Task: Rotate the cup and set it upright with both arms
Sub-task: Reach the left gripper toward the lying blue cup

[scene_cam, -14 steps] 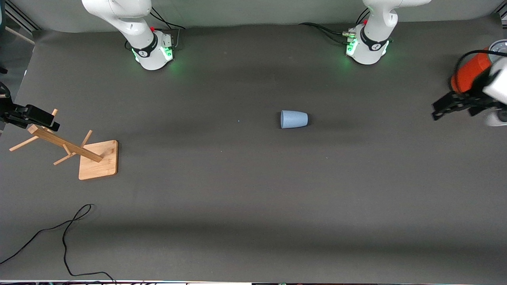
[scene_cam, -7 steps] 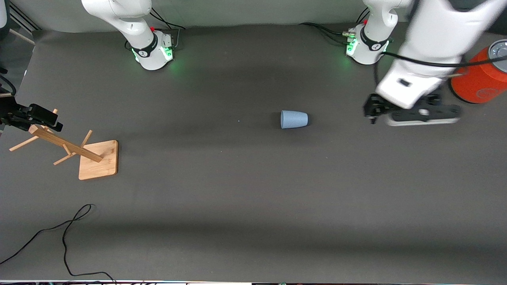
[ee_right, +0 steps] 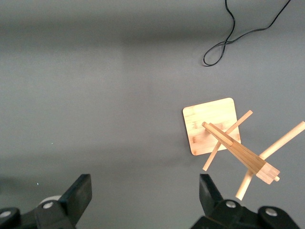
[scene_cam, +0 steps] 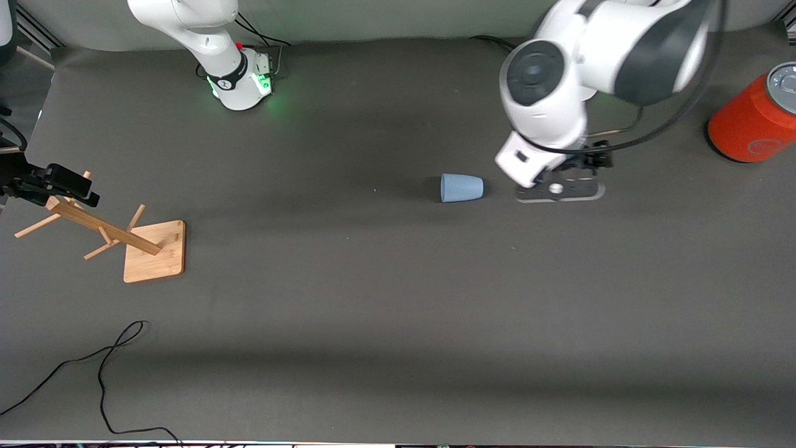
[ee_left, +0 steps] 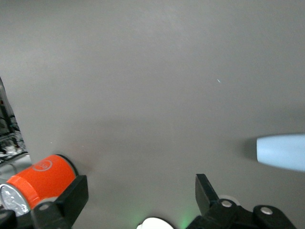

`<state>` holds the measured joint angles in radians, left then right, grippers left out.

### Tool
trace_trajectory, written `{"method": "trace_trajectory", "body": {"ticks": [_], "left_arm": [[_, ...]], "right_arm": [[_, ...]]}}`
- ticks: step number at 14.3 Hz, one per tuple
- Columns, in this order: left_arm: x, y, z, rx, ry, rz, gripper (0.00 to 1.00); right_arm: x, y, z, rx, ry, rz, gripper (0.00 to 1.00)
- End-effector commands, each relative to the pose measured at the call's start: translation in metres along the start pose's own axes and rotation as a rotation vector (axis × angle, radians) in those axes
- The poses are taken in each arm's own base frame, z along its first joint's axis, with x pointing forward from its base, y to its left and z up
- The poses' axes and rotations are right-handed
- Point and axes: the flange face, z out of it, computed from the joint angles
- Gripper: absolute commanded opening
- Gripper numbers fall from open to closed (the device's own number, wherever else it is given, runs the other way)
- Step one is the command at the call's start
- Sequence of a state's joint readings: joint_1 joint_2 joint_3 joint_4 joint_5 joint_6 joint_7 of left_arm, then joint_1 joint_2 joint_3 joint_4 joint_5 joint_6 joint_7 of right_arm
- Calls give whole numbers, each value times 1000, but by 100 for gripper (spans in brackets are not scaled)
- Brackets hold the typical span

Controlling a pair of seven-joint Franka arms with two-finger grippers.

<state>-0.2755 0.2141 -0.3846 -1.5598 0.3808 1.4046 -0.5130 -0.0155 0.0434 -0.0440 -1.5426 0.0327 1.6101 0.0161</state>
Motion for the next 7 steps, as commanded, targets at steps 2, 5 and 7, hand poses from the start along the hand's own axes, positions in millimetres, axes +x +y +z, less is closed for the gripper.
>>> {"method": "trace_trajectory", "body": {"ticks": [2, 5, 7], "left_arm": [[-24, 126, -2, 168, 69, 121, 100], [-40, 234, 16, 190, 90, 103, 100], [-34, 271, 28, 202, 108, 114, 100]], "right_arm": [[-7, 4, 1, -9, 1, -56, 100], [-7, 4, 1, -9, 1, -60, 100], [-7, 4, 3, -9, -4, -60, 100]]}}
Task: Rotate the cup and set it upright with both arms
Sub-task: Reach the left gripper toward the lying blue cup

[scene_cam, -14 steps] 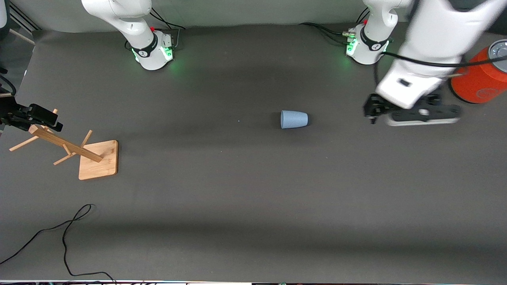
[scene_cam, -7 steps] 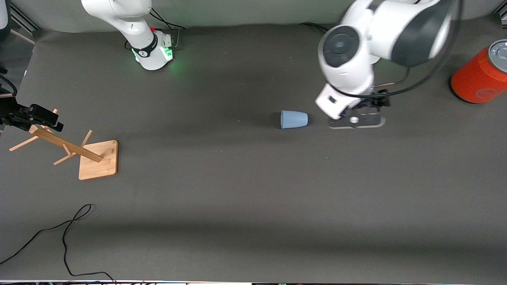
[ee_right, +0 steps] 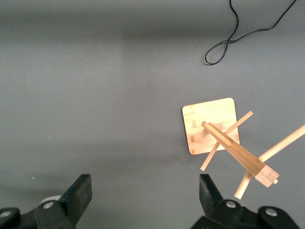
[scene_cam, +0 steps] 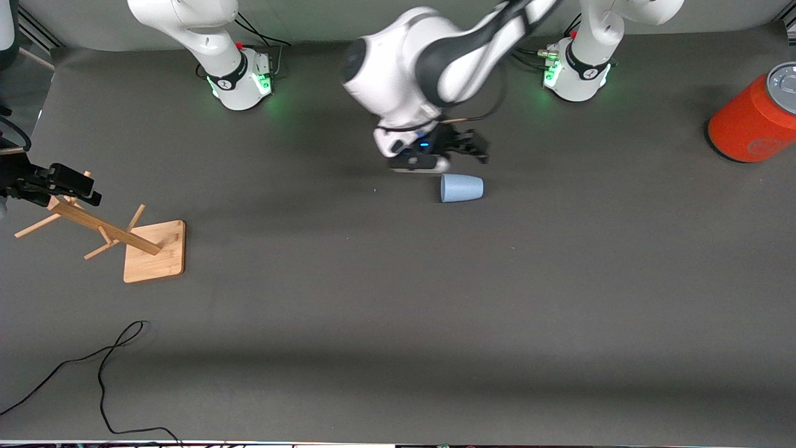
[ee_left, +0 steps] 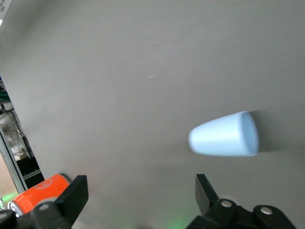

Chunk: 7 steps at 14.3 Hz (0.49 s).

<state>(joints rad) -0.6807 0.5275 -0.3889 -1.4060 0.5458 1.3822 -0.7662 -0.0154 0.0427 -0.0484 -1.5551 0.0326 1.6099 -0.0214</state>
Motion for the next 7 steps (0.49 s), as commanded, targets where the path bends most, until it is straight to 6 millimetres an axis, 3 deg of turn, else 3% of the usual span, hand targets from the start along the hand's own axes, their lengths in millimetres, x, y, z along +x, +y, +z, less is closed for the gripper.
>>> {"method": "trace_trajectory", "body": {"ticks": [1, 4, 7], "left_arm": [[31, 36, 2, 0, -6, -21, 100], [44, 62, 25, -15, 5, 4, 100], [54, 83, 66, 57, -6, 33, 100]], "right_arm": [[-6, 1, -2, -10, 9, -34, 100], [-7, 0, -3, -12, 7, -70, 100], [-5, -1, -2, -12, 7, -66, 100]]}}
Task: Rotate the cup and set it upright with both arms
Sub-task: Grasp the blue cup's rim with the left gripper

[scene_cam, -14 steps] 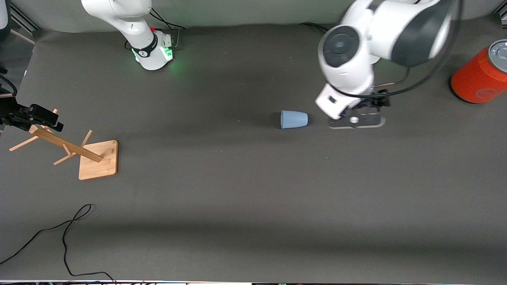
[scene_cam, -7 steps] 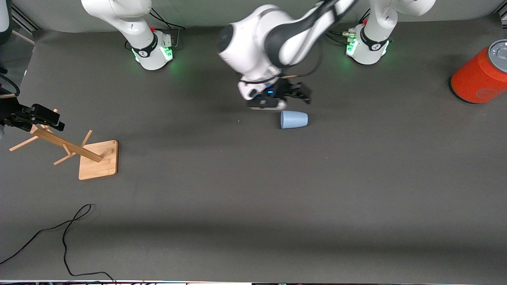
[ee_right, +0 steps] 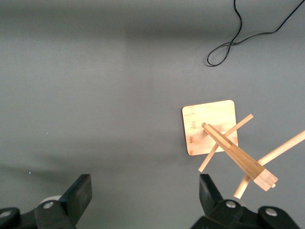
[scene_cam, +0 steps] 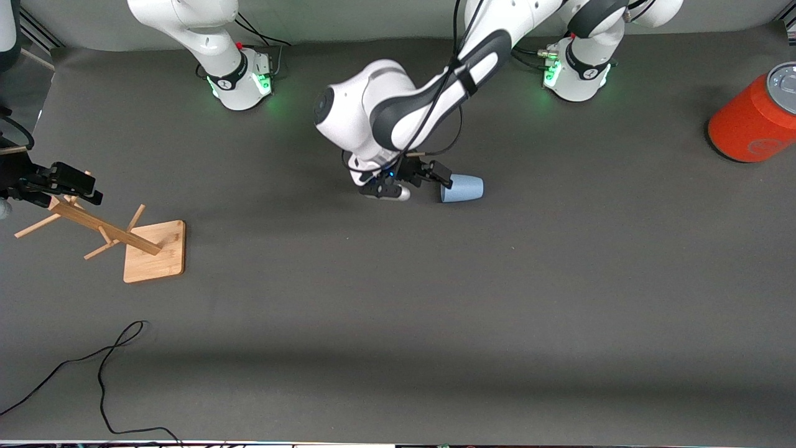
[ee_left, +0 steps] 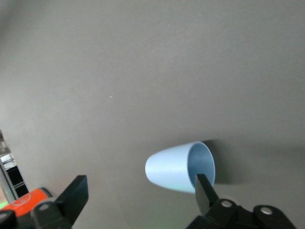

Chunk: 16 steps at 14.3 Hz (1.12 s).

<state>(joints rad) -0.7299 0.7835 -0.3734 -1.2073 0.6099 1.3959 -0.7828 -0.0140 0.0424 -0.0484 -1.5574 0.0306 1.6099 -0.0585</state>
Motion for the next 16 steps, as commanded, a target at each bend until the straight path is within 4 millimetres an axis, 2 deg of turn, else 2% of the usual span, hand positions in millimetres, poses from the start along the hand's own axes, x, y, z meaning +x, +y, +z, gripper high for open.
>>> {"method": "trace_trajectory", "body": {"ticks": [1, 5, 7, 14, 16], "left_arm": [[11, 21, 29, 73, 12, 28, 100], [3, 53, 78, 166, -9, 77, 98], [7, 52, 90, 187, -15, 73, 97], [1, 58, 107, 216, -61, 109, 95], [-1, 58, 109, 227, -75, 154, 76]], "right_arm": [[-5, 0, -3, -10, 8, -27, 100], [-4, -1, -3, -14, 7, -21, 100], [-4, -4, -1, -13, 4, -26, 100], [-3, -4, 1, -13, -2, -29, 100], [-3, -4, 1, -13, -2, -30, 100]]}}
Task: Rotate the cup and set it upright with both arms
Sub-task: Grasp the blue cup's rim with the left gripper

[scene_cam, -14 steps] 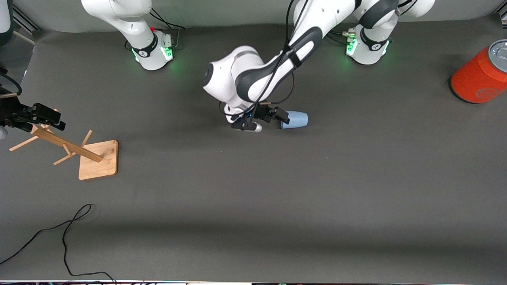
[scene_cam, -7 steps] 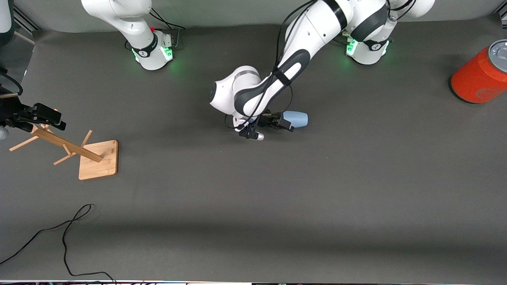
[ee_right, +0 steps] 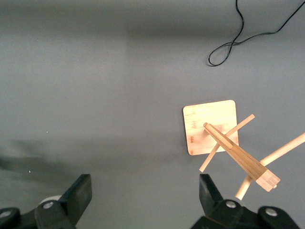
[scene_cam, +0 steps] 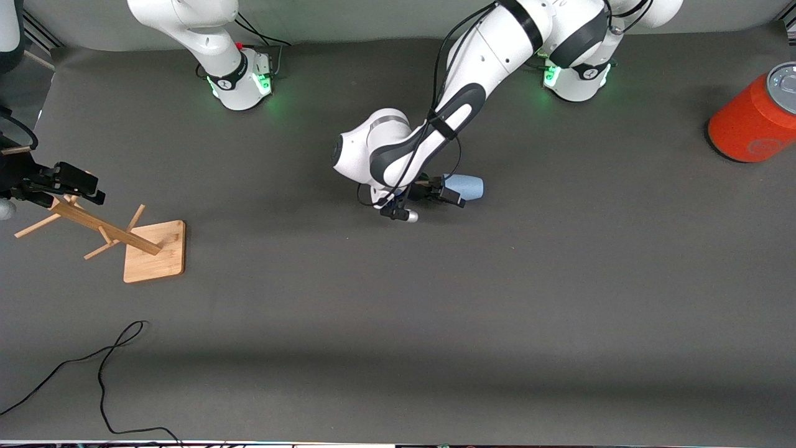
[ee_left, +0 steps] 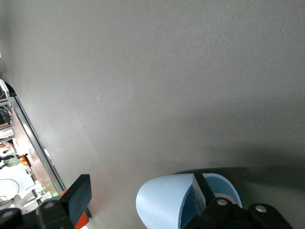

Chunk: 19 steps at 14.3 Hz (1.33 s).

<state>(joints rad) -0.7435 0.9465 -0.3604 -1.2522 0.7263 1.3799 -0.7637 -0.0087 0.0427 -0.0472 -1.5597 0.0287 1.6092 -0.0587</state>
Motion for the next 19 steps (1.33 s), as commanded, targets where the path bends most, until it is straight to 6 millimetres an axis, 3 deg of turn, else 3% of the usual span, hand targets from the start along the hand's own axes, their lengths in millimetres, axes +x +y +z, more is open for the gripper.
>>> {"method": "trace_trajectory", "body": {"ticks": [1, 3, 5, 11, 13, 14, 19], "left_arm": [[-5, -3, 0, 49, -12, 47, 63], [-8, -7, 3, 82, -36, 63, 25], [-7, -9, 4, 85, -42, 84, 0], [-8, -6, 10, 88, -51, 73, 1], [-3, -12, 15, 91, -59, 61, 72], [0, -19, 16, 95, -62, 49, 99], [13, -41, 27, 114, -75, 13, 100]], "right_arm": [[-3, -1, 0, -11, 2, -24, 100], [-3, -1, 0, -11, 2, -24, 100], [-3, -1, 0, -11, 1, -25, 100], [-3, -1, 1, -11, 0, -25, 100], [-3, -1, 1, -11, 0, -25, 100], [-2, -1, 2, -11, -2, -25, 100], [-2, -1, 3, -11, -3, -25, 100]]}}
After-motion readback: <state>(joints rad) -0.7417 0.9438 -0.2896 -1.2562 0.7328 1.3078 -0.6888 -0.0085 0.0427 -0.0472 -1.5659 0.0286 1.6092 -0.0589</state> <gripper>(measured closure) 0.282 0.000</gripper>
